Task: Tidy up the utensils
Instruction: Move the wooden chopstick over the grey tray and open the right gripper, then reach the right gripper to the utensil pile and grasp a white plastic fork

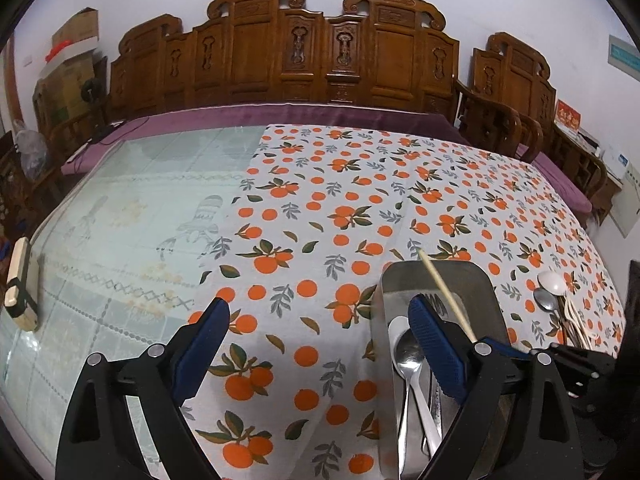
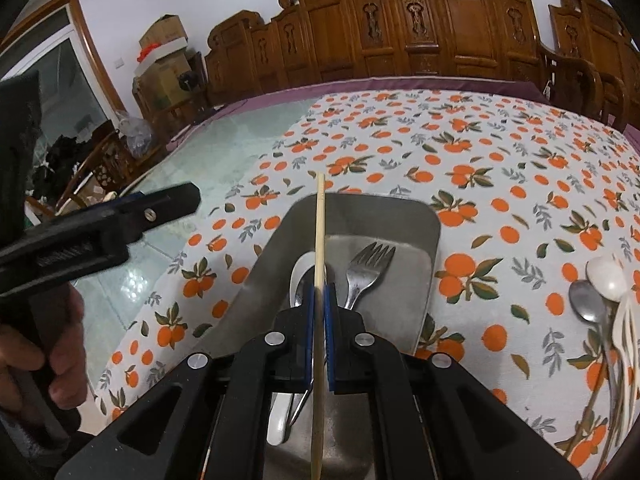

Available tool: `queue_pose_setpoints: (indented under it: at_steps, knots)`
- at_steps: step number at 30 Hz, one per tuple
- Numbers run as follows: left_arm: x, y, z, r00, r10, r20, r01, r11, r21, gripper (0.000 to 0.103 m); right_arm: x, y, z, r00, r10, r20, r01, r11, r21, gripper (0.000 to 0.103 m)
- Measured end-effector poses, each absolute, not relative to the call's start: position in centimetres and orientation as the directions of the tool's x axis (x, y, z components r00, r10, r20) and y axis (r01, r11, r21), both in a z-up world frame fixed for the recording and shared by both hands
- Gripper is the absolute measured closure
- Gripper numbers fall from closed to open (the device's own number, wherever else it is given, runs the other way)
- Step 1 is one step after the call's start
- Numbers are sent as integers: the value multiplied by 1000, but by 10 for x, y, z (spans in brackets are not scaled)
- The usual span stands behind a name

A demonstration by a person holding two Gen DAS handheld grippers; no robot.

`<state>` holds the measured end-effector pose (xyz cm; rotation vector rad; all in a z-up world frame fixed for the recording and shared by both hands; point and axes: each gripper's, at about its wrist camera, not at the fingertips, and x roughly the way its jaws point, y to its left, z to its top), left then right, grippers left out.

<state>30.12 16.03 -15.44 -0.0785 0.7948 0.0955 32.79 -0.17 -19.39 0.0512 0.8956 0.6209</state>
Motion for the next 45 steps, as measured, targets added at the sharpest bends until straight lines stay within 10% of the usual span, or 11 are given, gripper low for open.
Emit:
queue_pose_setpoints:
  at_steps: [28,45]
  knots:
    - [292,64,-147,727,-57,-685,47,998,-33,16,296,-170,-134,643,405,-650,-428,894,134,85]
    - [283,-28,-165,683,-173,-710,210,977,-36,16,311,-249,-190,607,295,-738,-332,938,102,79]
